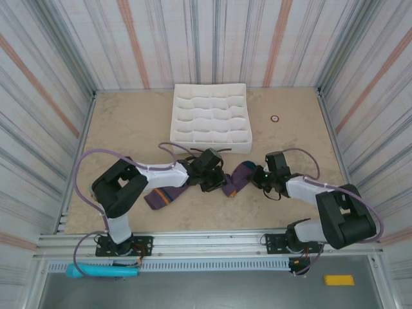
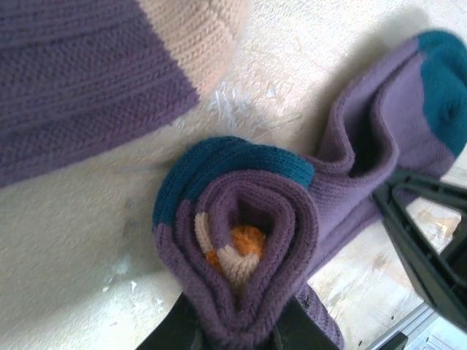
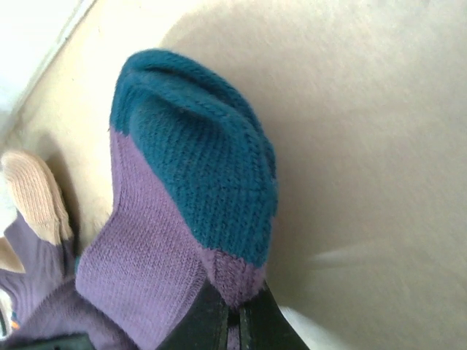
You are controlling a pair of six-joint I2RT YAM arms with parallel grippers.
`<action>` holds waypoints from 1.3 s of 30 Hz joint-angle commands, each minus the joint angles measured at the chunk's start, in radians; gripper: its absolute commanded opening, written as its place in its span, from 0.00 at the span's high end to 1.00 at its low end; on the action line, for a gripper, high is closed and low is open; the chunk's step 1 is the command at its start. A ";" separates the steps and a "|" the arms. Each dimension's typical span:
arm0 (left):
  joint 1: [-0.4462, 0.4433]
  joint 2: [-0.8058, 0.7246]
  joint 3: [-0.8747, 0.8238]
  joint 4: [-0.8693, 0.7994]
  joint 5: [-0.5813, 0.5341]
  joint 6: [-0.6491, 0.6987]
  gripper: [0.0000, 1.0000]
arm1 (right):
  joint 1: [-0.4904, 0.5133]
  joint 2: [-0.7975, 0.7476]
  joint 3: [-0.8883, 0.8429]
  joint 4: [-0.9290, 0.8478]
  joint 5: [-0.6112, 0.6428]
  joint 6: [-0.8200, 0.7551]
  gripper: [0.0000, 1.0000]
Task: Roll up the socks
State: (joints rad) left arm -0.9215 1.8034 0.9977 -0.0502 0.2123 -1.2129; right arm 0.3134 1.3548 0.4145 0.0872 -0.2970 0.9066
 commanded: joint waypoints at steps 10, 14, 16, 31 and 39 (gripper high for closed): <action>-0.057 -0.072 -0.062 -0.025 -0.097 -0.061 1.00 | 0.024 0.248 0.116 -0.073 0.068 -0.050 1.00; -0.062 -0.082 -0.071 -0.094 -0.155 -0.126 1.00 | 0.049 0.222 0.116 -0.064 0.073 -0.072 1.00; -0.063 -0.091 -0.063 -0.138 -0.187 -0.142 1.00 | 0.061 0.198 0.109 -0.059 0.070 -0.095 0.94; -0.046 -0.081 -0.010 -0.236 -0.183 -0.153 1.00 | 0.273 -0.194 0.008 -0.113 0.201 -0.287 0.13; -0.018 -0.077 0.026 -0.269 -0.133 -0.113 1.00 | 0.558 -0.441 -0.080 -0.152 0.457 -0.376 0.13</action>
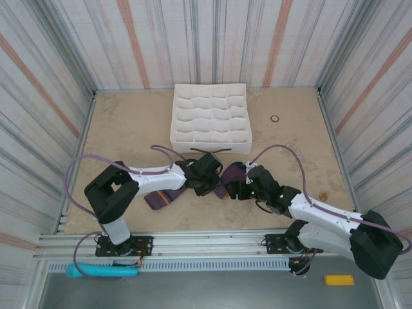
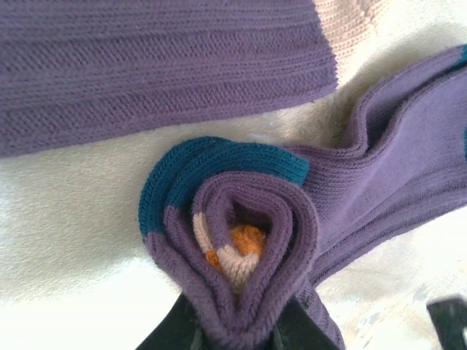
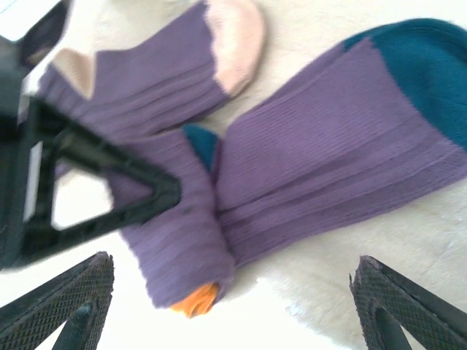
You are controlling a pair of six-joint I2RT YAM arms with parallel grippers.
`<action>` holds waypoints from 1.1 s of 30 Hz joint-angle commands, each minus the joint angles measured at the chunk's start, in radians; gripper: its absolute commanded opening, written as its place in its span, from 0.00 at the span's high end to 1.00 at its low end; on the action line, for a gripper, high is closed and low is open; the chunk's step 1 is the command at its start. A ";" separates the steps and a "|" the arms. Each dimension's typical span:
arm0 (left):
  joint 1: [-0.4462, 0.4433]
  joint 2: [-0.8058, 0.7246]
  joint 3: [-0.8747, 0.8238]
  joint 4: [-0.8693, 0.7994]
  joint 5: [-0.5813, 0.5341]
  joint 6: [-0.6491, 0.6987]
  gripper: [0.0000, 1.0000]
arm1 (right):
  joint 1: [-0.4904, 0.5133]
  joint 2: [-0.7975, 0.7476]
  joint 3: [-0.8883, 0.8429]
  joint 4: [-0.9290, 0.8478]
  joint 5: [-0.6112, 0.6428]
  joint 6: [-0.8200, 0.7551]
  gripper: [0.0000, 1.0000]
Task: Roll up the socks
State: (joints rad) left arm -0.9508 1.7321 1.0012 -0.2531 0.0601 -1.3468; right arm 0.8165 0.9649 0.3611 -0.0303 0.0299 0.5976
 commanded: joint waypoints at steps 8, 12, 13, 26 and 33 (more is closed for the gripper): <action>0.021 0.004 0.043 -0.085 0.051 0.041 1.00 | 0.213 -0.042 -0.040 0.049 0.230 -0.182 0.23; 0.027 0.016 0.050 -0.086 0.070 0.047 1.00 | 0.273 0.073 -0.019 0.111 0.272 -0.234 0.24; 0.027 0.018 0.054 -0.085 0.075 0.050 1.00 | 0.280 0.102 -0.013 0.123 0.272 -0.244 0.25; 0.038 0.029 0.052 -0.085 0.115 0.057 1.00 | 0.349 0.314 0.031 0.269 0.377 -0.305 0.29; 0.041 0.033 0.043 -0.066 0.133 0.049 1.00 | 0.348 0.357 0.035 0.297 0.406 -0.321 0.36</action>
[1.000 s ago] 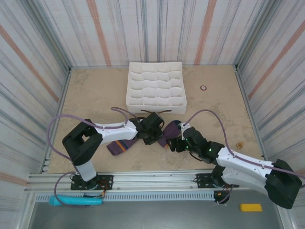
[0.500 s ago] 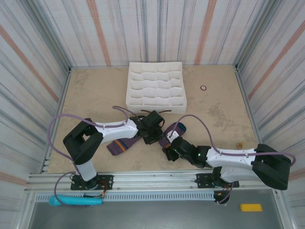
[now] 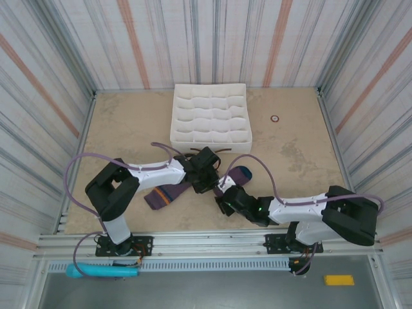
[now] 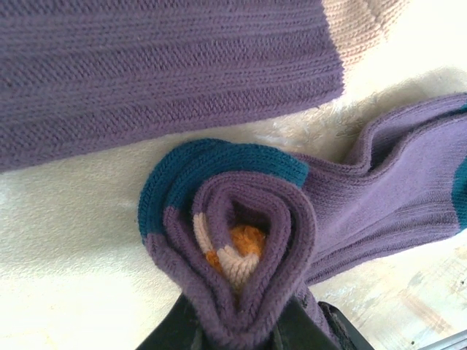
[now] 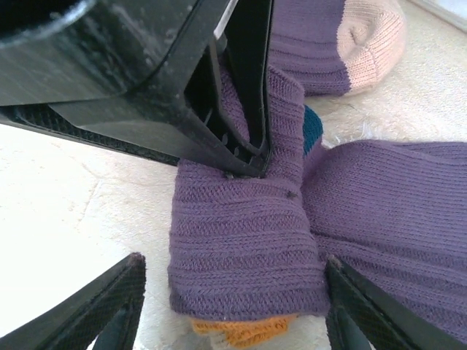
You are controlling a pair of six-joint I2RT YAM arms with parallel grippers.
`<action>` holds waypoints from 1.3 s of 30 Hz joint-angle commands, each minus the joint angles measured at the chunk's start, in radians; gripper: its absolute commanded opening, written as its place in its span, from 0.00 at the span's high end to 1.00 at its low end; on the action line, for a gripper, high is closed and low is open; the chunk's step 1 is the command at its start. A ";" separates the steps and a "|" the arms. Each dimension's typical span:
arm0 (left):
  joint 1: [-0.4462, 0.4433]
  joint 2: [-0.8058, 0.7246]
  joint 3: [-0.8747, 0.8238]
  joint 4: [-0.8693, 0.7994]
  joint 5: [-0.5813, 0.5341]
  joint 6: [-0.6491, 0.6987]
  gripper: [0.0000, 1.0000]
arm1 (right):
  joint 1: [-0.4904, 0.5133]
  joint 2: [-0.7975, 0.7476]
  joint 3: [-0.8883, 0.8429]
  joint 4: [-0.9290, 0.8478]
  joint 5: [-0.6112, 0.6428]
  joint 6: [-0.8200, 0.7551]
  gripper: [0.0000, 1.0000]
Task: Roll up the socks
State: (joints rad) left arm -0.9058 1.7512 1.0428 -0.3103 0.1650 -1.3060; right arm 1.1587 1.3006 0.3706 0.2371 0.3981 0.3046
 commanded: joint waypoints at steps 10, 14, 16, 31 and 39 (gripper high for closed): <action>0.000 0.014 -0.029 0.039 0.055 -0.023 1.00 | -0.021 0.052 0.007 0.050 -0.009 0.015 0.79; 0.005 -0.001 -0.049 0.061 0.042 -0.037 0.97 | -0.067 0.041 -0.010 0.035 -0.093 0.045 0.96; 0.009 0.000 -0.055 0.076 0.051 -0.038 0.90 | -0.091 0.037 -0.014 0.020 -0.140 0.070 1.00; 0.012 -0.103 -0.054 0.100 -0.052 0.020 0.23 | -0.242 0.045 -0.064 -0.027 -0.406 0.230 1.00; -0.019 -0.185 -0.122 0.177 -0.167 0.057 0.15 | -0.397 0.016 -0.120 -0.025 -0.550 0.347 1.00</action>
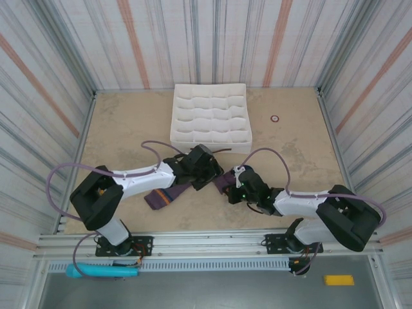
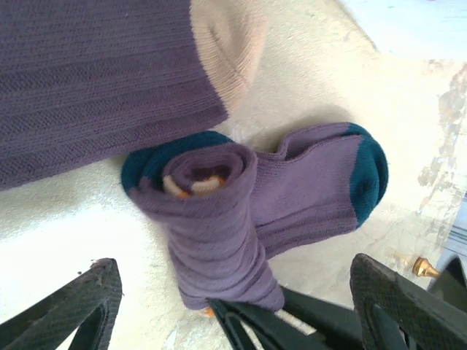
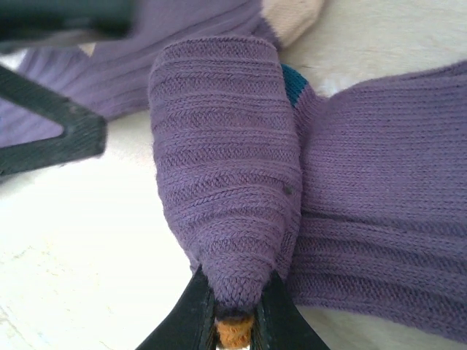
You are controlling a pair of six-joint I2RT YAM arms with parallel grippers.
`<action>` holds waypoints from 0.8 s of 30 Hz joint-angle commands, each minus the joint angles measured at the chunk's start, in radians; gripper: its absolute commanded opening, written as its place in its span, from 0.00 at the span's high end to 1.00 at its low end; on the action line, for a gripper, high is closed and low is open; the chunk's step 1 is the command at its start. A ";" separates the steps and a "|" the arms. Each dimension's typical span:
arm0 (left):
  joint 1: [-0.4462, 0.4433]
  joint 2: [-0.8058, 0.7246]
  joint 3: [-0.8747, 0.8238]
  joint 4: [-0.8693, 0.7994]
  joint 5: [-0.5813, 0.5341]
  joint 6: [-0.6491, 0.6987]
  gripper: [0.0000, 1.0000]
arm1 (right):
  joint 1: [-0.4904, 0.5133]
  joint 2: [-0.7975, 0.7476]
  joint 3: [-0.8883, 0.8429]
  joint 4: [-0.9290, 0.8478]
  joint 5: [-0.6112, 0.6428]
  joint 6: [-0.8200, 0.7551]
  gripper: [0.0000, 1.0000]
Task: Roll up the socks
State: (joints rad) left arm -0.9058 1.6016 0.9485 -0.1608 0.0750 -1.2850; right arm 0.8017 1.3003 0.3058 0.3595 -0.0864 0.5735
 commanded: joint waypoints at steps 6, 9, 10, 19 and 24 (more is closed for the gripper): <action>-0.046 -0.022 -0.022 0.031 -0.113 0.070 0.17 | -0.143 0.036 -0.060 -0.168 -0.167 0.158 1.00; -0.048 -0.007 -0.024 0.036 -0.110 0.064 0.23 | -0.197 0.042 -0.053 -0.206 -0.208 0.204 1.00; -0.049 0.002 -0.021 0.036 -0.108 0.062 0.24 | -0.220 0.041 -0.059 -0.212 -0.224 0.222 1.00; -0.056 0.102 0.028 0.050 -0.070 0.067 0.35 | -0.354 0.094 -0.098 -0.214 -0.313 0.325 1.00; -0.057 0.150 0.067 0.082 -0.064 0.098 0.38 | -0.387 0.143 -0.096 -0.219 -0.346 0.388 1.00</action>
State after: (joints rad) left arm -0.9562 1.7344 0.9741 -0.1047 0.0093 -1.2251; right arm 0.4301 1.3651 0.2691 0.3973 -0.5003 0.8902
